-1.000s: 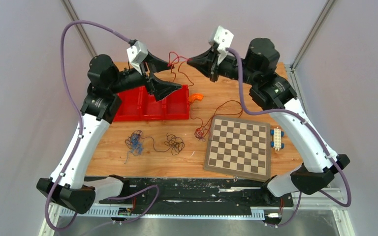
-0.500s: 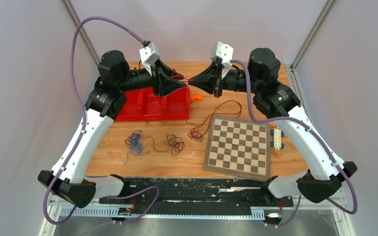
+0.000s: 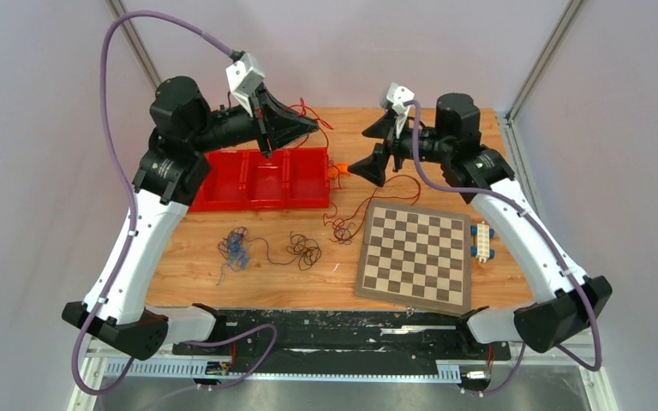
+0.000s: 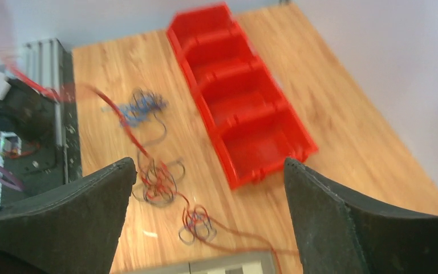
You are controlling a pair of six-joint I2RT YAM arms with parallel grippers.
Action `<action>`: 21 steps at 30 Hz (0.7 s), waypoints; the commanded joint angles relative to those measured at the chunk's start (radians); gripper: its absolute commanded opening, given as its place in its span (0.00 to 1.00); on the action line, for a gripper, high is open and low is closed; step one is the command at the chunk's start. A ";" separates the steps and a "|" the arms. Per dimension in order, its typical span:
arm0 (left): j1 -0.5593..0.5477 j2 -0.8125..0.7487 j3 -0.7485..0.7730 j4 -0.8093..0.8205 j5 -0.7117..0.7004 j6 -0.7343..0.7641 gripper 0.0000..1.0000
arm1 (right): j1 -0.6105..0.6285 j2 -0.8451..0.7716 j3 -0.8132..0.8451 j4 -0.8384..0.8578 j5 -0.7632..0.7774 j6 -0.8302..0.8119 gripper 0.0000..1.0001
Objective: Untangle the cables
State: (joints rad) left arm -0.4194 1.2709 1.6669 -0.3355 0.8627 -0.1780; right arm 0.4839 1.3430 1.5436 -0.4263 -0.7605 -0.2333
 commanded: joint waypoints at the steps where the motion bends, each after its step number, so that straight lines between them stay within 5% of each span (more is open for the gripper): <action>1: -0.002 -0.002 0.102 0.091 -0.050 -0.117 0.00 | -0.037 0.070 -0.143 0.006 0.008 -0.125 0.99; 6: -0.002 0.025 0.168 0.115 -0.071 -0.172 0.00 | -0.037 0.249 -0.185 0.012 0.027 -0.197 0.92; 12: -0.002 0.042 0.190 0.149 -0.144 -0.202 0.00 | -0.018 0.454 -0.226 0.151 -0.045 -0.045 0.91; 21: 0.048 0.087 0.361 0.151 -0.305 -0.231 0.00 | 0.020 0.652 -0.254 0.152 0.084 0.016 0.57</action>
State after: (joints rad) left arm -0.4057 1.3567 1.8996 -0.2340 0.6605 -0.3805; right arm 0.4946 1.9697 1.3064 -0.2874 -0.7284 -0.2283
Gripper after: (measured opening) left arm 0.030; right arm 0.613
